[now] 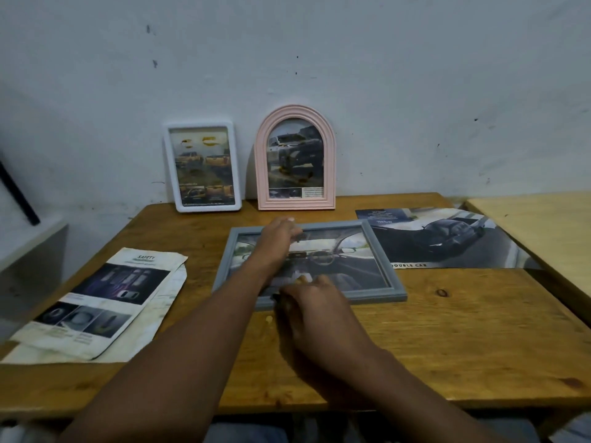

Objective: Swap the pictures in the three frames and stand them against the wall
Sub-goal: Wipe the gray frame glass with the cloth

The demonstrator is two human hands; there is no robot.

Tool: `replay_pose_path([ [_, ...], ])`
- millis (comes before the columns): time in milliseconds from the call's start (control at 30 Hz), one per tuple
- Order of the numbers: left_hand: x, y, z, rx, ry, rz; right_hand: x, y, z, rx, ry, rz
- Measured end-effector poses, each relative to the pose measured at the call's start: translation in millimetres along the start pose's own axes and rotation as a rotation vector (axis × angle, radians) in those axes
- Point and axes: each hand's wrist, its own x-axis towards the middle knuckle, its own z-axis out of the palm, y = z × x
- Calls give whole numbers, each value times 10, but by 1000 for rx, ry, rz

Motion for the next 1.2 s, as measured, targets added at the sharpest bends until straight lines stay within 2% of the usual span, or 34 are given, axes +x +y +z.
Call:
replay_pose_path([
  [67, -68, -10, -188, 57, 48, 36, 94, 2, -67, 241, -69, 26],
  [133, -241, -69, -331, 150, 101, 125, 185, 122, -185, 385, 26, 91],
  [233, -691, -188, -397, 380, 131, 339, 312, 475, -261, 376, 276, 231],
  [333, -1101, -332, -314, 697, 11, 540, 383, 656, -163, 287, 260, 286],
  [433, -1244, -473, -260, 954, -121, 581, 422, 608, -75, 179, 205, 256],
  [500, -1244, -497, -311, 1016, -109, 553, 417, 583, -28, 50, 96, 243],
  [567, -1192, -518, -456, 1100, -77, 460, 386, 581, 30, -183, -19, 185],
  [633, -1144, -564, -683, 1168, -31, 369, 371, 601, 72, -293, -86, 127],
  [800, -1018, -627, -1017, 1182, -49, 251, 408, 641, 86, -320, -156, 60],
  [1000, -475, -465, -968, 1125, -151, 99, 417, 673, 89, -357, -199, 35],
  [1200, 81, -273, -826, 961, -181, 29, 409, 655, 51, -269, -237, 57],
])
